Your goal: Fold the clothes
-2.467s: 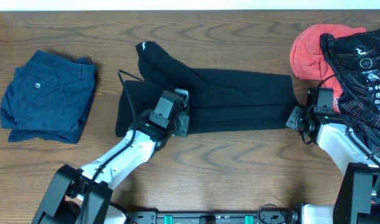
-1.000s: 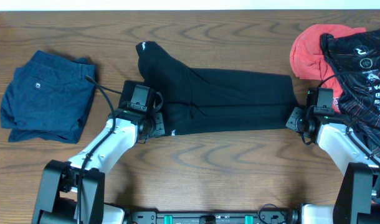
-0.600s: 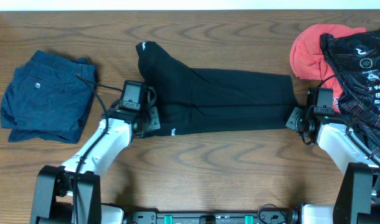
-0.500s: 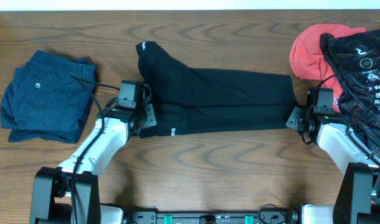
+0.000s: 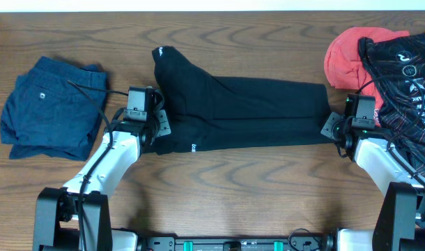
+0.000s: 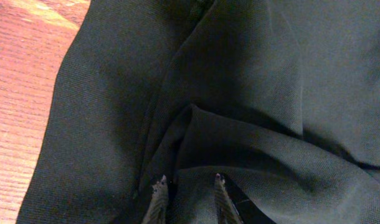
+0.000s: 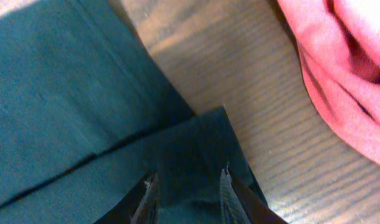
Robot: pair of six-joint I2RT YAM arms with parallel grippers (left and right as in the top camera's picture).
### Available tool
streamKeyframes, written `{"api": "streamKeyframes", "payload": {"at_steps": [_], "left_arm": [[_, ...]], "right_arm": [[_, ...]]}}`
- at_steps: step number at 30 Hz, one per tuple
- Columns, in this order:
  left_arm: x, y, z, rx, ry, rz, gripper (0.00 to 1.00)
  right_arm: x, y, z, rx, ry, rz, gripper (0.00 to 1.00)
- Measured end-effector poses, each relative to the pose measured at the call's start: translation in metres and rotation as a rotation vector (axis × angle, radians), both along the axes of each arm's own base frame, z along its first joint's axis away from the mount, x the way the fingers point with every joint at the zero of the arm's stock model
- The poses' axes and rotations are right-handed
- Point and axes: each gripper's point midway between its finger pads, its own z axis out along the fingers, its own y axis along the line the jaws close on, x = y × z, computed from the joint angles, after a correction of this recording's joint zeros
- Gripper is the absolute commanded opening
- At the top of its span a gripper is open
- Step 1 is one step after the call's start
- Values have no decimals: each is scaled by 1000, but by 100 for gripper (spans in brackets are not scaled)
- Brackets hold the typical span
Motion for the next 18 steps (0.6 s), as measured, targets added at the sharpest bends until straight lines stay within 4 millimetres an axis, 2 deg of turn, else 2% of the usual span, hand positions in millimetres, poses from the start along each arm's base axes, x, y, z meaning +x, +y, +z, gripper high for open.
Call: {"api": "streamKeyframes", "payload": {"at_steps": [7, 13, 18], "left_arm": [[-4, 1, -2, 4, 19, 0, 28], [-6, 1, -3, 5, 28, 0, 28], [-8, 1, -4, 6, 36, 0, 28]], "right_arm": [[2, -1, 1, -5, -8, 2, 32], [-7, -6, -3, -32, 35, -12, 33], [-3, -13, 1, -69, 11, -33, 34]]}}
